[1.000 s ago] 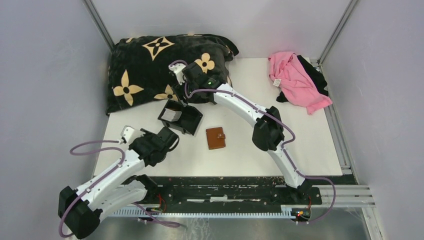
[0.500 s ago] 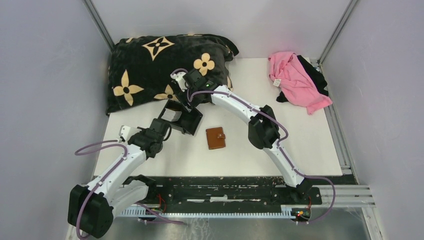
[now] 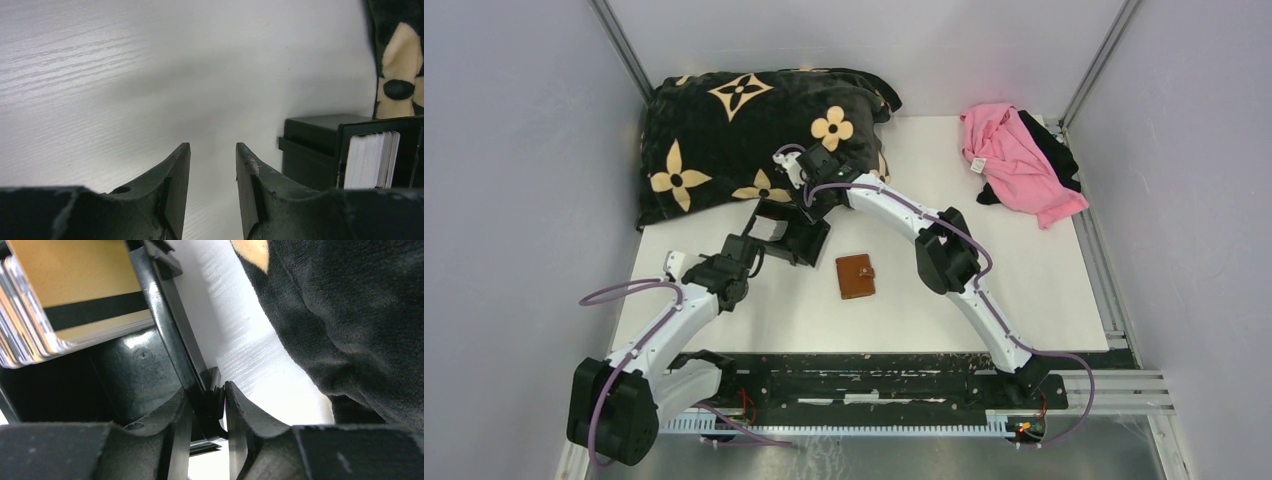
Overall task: Put the credit cards into the card holder
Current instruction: Move the storage box to the center of the board.
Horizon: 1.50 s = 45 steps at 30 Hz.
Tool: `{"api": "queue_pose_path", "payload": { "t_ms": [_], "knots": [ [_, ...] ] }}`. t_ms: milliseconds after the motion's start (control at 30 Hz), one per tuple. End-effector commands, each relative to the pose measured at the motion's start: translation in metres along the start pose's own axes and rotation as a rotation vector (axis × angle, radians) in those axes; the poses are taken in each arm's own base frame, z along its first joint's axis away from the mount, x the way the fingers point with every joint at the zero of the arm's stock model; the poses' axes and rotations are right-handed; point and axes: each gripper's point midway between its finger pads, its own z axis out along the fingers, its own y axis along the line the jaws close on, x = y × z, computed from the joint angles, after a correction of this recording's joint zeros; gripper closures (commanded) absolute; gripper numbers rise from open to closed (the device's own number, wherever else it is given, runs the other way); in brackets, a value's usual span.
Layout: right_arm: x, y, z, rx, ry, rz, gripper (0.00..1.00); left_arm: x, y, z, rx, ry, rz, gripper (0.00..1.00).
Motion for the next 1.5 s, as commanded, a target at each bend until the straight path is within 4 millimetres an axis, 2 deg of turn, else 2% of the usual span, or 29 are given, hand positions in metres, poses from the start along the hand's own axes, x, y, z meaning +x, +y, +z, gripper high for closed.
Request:
{"api": "queue_pose_path", "payload": {
  "t_ms": [0, 167, 367, 633, 800, 967, 1000, 1100, 1233, 1467],
  "knots": [
    [-0.01, -0.011, -0.013, 0.008, -0.044, 0.03, 0.72, -0.005, -0.007, 0.003, 0.01, -0.023, 0.035, 0.54],
    [-0.003, -0.024, -0.027, 0.039, -0.037, 0.064, 0.85, 0.0, -0.008, 0.008, 0.002, -0.016, 0.047, 0.54],
    [0.011, -0.041, -0.05, 0.1, -0.023, 0.071, 0.86, 0.007, -0.014, 0.013, -0.005, -0.002, 0.064, 0.54],
    [0.036, -0.065, -0.077, 0.223, 0.028, 0.078, 0.86, 0.02, -0.032, 0.019, 0.016, 0.037, 0.081, 0.55],
    [0.054, -0.068, -0.084, 0.277, 0.074, 0.119, 0.84, 0.028, -0.05, 0.022, 0.05, 0.061, 0.093, 0.56],
    [0.071, -0.069, -0.085, 0.31, 0.112, 0.153, 0.76, 0.04, -0.073, 0.023, 0.118, 0.106, 0.106, 0.57],
    [0.073, -0.069, -0.085, 0.314, 0.115, 0.161, 0.71, 0.041, -0.077, 0.024, 0.128, 0.107, 0.111, 0.58],
    [0.072, -0.065, -0.086, 0.317, 0.101, 0.179, 0.55, 0.055, -0.089, 0.023, 0.176, 0.164, 0.119, 0.58],
    [0.059, -0.065, -0.094, 0.327, 0.069, 0.181, 0.4, 0.066, -0.101, 0.024, 0.21, 0.201, 0.141, 0.58],
    [0.015, -0.063, -0.124, 0.322, -0.036, 0.14, 0.35, 0.078, -0.12, 0.023, 0.256, 0.246, 0.168, 0.58]
  ]
}}
